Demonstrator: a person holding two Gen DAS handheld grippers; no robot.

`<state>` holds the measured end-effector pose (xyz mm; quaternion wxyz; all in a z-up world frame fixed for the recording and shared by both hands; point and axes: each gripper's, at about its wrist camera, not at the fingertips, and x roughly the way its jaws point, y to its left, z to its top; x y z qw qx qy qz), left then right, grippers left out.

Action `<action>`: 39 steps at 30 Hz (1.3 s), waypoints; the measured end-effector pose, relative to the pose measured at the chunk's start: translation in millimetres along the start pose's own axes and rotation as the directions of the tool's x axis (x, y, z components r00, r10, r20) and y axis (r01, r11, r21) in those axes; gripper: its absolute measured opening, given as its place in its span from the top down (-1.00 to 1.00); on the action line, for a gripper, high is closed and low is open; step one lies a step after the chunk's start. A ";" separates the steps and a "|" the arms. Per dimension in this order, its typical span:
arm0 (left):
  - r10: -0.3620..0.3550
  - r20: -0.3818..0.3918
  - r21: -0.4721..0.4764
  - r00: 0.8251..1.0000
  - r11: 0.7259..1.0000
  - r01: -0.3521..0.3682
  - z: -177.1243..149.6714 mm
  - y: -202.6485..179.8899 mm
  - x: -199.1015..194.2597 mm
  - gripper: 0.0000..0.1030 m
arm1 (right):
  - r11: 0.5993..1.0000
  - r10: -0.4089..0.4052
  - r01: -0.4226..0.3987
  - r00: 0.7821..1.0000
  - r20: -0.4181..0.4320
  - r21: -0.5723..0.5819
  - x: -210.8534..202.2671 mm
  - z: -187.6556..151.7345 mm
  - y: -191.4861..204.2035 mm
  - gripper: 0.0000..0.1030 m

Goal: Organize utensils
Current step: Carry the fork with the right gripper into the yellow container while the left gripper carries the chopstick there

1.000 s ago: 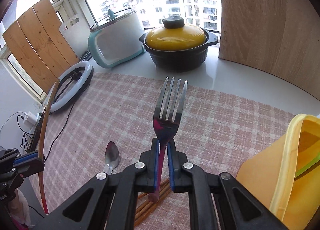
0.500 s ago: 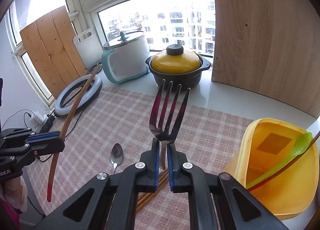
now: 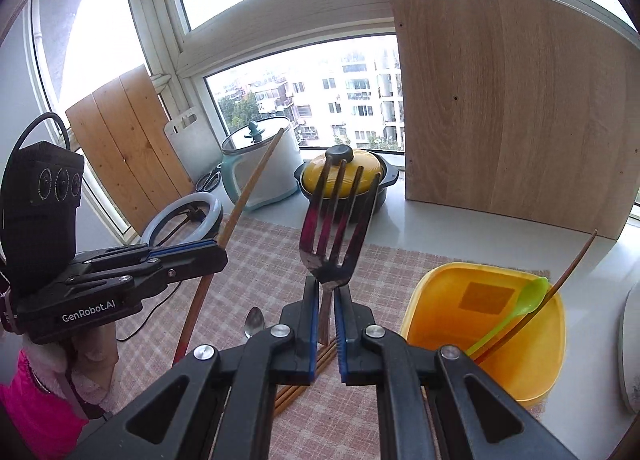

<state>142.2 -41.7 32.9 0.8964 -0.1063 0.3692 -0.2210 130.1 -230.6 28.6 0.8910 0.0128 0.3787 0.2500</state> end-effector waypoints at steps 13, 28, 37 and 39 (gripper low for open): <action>-0.108 0.102 -0.049 0.989 0.992 0.113 42.4 -45.9 50.9 0.91 | 0.996 -0.048 0.042 0.997 0.065 0.084 -69.3 19.3 -61.4 0.91; -0.091 0.108 0.002 0.990 0.996 0.091 39.7 -93.4 127.7 0.91 | 0.976 -0.152 0.150 0.988 0.000 0.156 -69.4 -2.8 -122.8 0.91; -0.068 0.065 0.041 0.996 0.997 0.065 22.6 -89.5 134.4 0.91 | 0.973 -0.152 0.163 0.985 -0.079 0.163 -34.4 -16.9 -134.8 0.91; -0.073 0.049 0.034 0.996 0.997 0.072 19.4 -87.3 134.2 0.91 | 0.973 -0.146 0.160 0.985 -0.096 0.167 -26.2 -18.9 -136.3 0.91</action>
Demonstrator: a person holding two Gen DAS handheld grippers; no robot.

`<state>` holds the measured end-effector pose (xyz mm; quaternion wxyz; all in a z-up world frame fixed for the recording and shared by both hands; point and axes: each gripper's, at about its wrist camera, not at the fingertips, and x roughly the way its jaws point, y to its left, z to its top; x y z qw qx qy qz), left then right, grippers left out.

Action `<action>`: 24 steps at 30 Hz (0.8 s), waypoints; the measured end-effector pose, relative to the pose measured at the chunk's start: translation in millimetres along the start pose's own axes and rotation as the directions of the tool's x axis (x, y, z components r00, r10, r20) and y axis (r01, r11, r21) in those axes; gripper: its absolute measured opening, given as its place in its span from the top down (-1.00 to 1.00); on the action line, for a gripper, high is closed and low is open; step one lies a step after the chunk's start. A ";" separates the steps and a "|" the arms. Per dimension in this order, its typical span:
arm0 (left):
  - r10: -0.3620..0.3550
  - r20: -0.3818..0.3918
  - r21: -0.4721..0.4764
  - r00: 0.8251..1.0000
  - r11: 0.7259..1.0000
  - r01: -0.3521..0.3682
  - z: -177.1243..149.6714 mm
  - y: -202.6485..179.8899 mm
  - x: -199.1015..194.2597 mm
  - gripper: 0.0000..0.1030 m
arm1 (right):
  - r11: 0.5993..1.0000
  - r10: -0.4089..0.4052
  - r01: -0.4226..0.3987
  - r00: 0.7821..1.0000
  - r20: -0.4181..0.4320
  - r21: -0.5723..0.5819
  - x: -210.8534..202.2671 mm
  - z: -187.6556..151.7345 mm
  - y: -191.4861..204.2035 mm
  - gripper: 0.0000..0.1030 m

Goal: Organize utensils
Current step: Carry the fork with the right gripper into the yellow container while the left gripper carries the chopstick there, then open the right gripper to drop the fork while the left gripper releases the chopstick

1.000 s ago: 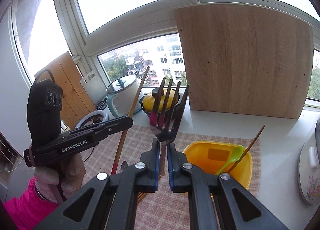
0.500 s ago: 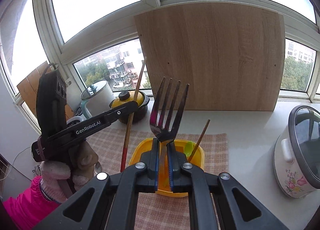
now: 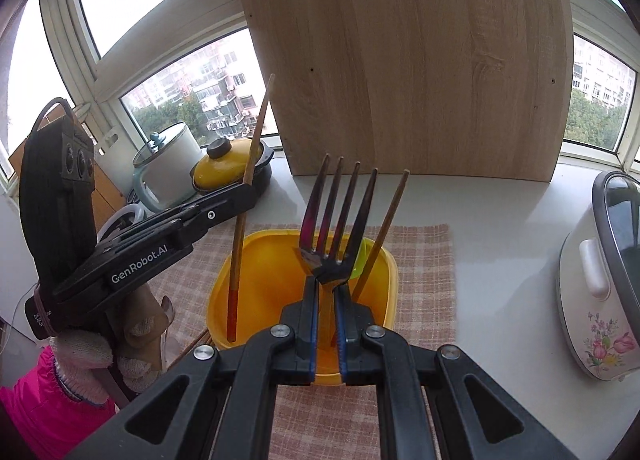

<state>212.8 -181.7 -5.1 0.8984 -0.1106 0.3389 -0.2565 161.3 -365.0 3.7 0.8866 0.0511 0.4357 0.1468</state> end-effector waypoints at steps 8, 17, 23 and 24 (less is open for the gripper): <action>0.008 -0.059 0.037 0.998 0.999 -0.006 -12.0 -3.1 -2.5 0.91 | 1.000 -0.009 0.009 0.998 -0.057 0.003 31.4 -4.8 1.2 0.91; 0.003 -0.111 0.048 0.994 0.999 0.002 -21.9 -5.5 -2.0 0.91 | 0.999 -0.022 0.024 0.996 -0.085 0.025 47.8 -6.5 -7.8 0.90; 0.012 -0.137 0.057 0.990 0.998 -0.005 -25.7 -7.8 -4.8 0.91 | 0.999 -0.022 0.024 0.997 -0.078 0.026 46.6 -7.7 -8.9 0.75; 0.014 -0.140 0.059 0.990 0.998 -0.006 -26.1 -8.0 -6.1 0.91 | 1.000 -0.019 0.020 0.997 -0.072 0.024 45.0 -7.3 -8.2 0.56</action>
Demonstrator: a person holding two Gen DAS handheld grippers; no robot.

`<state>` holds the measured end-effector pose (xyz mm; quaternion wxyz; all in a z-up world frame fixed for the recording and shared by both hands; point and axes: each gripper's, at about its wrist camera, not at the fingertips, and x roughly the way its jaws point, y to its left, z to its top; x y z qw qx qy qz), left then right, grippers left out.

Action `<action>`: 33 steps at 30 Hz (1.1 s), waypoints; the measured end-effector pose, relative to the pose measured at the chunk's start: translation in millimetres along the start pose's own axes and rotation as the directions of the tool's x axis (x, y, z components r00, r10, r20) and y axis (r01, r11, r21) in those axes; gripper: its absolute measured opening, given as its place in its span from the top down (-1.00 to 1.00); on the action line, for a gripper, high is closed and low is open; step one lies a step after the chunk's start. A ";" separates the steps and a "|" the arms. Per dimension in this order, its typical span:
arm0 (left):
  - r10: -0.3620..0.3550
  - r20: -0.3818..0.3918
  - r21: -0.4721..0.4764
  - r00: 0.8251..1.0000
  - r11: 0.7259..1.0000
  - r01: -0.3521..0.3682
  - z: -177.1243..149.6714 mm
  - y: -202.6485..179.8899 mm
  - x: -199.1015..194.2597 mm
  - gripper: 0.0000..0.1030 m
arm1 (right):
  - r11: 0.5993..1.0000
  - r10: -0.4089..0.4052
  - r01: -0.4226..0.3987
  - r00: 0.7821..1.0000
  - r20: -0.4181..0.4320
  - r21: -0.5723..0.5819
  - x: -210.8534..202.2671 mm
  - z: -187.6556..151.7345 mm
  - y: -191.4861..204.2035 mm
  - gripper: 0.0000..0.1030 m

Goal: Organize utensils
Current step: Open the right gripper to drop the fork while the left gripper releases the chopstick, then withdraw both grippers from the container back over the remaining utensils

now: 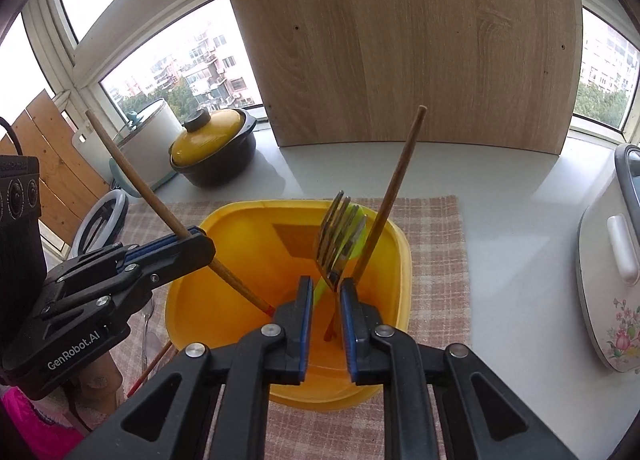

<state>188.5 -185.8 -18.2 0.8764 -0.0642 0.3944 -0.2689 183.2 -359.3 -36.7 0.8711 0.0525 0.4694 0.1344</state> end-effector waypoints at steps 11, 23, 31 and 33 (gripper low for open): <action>-0.002 0.009 0.005 1.000 1.000 0.002 -10.3 6.4 -29.3 0.55 | 1.000 -0.014 0.014 0.998 0.062 -0.008 -24.1 -0.8 8.4 0.40; 0.108 0.034 -0.021 0.994 0.994 -0.108 -31.1 52.1 -88.6 0.55 | 0.997 0.031 -0.020 0.990 0.140 -0.079 -44.9 -13.4 43.6 -0.23; 0.194 0.008 -0.134 0.981 0.972 -0.191 -61.8 112.9 -124.0 0.55 | 0.983 0.139 -0.120 0.982 0.131 -0.140 -38.6 -28.6 79.4 -0.68; 0.198 -0.021 -0.173 0.980 0.965 -0.199 -71.9 127.4 -126.8 0.55 | 0.978 0.148 -0.129 0.983 0.110 -0.165 -33.4 -34.1 90.6 -0.68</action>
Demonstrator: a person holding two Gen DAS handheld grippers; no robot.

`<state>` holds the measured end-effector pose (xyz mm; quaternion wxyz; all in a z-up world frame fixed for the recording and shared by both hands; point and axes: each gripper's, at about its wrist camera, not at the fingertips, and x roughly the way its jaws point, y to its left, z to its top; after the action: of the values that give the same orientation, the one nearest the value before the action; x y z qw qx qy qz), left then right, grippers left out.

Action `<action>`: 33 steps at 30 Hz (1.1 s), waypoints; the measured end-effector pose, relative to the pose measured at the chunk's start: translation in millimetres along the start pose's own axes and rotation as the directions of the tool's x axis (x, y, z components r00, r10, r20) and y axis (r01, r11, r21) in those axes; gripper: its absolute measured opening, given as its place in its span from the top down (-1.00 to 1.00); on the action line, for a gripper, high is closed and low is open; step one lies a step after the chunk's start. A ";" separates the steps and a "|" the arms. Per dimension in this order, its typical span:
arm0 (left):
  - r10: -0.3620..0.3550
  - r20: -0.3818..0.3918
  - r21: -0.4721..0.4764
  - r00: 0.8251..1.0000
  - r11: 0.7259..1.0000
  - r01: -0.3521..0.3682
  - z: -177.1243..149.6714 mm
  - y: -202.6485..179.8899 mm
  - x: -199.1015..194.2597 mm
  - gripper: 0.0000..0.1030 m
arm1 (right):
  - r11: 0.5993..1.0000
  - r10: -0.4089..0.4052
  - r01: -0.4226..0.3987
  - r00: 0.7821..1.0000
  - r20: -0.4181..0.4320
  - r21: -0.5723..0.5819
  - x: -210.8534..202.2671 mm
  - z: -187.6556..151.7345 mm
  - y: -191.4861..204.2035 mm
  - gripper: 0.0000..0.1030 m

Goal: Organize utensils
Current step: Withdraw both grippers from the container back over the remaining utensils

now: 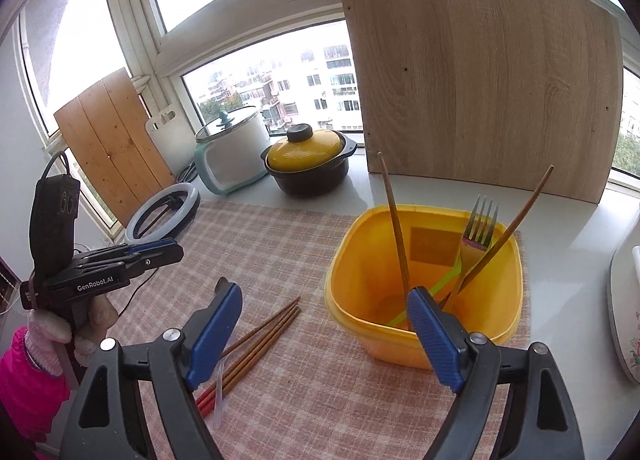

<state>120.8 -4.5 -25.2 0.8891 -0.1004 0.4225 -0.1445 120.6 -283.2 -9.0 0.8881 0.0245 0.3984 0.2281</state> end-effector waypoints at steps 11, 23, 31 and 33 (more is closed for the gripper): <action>0.023 -0.139 -0.078 0.990 0.996 -0.034 -39.3 49.9 21.3 0.55 | 0.996 0.082 -0.077 0.982 -0.169 0.035 56.7 -35.3 40.0 -0.52; 0.008 -0.198 -0.112 0.980 0.993 -0.031 -42.1 83.0 50.9 0.55 | 0.984 0.136 -0.089 0.937 -0.323 0.155 124.0 -47.8 59.4 -0.03; -0.043 -0.232 -0.167 0.972 0.986 0.004 -39.1 105.6 68.9 0.55 | 0.975 0.167 -0.088 0.898 -0.406 0.206 166.4 -48.4 72.1 0.24; -0.049 -0.239 -0.169 0.970 0.986 0.008 -39.2 106.9 70.8 0.55 | 0.969 0.189 -0.098 0.887 -0.421 0.228 174.7 -48.3 73.7 0.29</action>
<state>151.2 69.4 -132.9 0.8173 -0.1621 0.5369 -0.1325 158.5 -149.7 -146.9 0.7488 0.0911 0.6063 0.2519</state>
